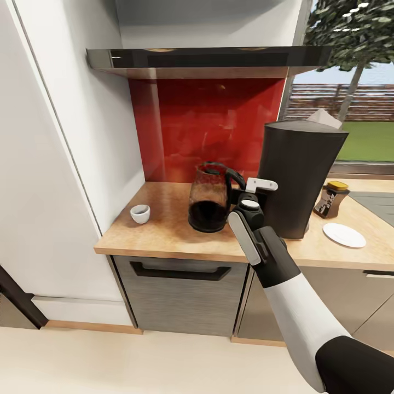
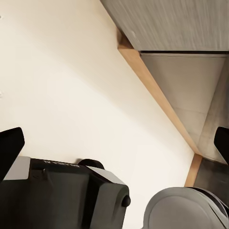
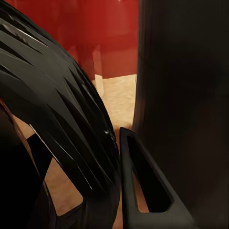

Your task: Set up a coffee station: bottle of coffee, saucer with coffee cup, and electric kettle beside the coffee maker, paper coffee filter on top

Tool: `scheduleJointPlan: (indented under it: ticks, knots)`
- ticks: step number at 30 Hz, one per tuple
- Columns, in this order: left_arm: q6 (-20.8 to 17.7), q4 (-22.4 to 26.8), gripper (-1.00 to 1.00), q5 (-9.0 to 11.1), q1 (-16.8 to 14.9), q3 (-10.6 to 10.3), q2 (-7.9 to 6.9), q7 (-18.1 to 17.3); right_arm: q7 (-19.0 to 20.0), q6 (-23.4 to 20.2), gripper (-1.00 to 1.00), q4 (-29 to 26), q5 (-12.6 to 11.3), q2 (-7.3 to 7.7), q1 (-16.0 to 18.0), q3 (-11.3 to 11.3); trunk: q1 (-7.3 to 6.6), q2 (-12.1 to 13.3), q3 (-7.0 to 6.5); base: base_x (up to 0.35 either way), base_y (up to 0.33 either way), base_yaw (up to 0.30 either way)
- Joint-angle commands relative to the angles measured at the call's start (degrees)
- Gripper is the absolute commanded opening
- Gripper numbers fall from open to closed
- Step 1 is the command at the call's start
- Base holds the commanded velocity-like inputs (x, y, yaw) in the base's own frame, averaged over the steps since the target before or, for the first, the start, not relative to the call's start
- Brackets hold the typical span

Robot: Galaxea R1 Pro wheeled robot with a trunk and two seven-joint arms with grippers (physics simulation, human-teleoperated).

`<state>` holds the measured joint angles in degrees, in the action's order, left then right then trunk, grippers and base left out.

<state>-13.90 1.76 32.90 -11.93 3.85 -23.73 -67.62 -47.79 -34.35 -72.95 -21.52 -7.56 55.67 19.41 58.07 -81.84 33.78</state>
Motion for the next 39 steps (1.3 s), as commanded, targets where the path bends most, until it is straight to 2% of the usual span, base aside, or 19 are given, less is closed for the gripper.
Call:
scheduleJointPlan:
  ticks: [1,10,19,30,39]
  knots:
    - [-0.60,0.00,1.00,-0.22,-0.03,0.37,0.00,-0.17,-0.46,-0.02,-1.00,-0.05,-0.27,0.00,0.07,0.11,0.00,-0.04,0.05,0.000,0.137,0.000]
    - [-0.60,0.00,1.00,-0.22,-0.03,0.39,0.00,-0.19,-0.46,0.02,-1.00,0.00,-0.27,0.00,-0.03,0.11,0.00,-0.04,0.05,0.000,0.064,0.000]
    - [-0.60,0.00,1.00,-0.21,-0.03,0.37,0.00,-0.18,-0.46,-0.01,-1.00,0.09,-0.20,0.00,-0.03,0.09,0.00,-0.04,0.05,0.000,0.215,-0.007]
    - [-0.60,0.00,1.00,-0.24,-0.03,0.37,0.00,-0.15,-0.46,-0.01,-1.00,0.13,-0.19,0.00,-0.05,0.05,0.00,-0.04,-0.25,0.000,0.029,-0.200]
    - [-0.60,0.00,1.00,-0.23,-0.03,0.37,0.00,-0.15,-0.46,-0.01,-1.00,0.11,-0.19,0.00,-0.12,0.02,0.00,-0.04,-0.29,0.000,0.224,-0.039]
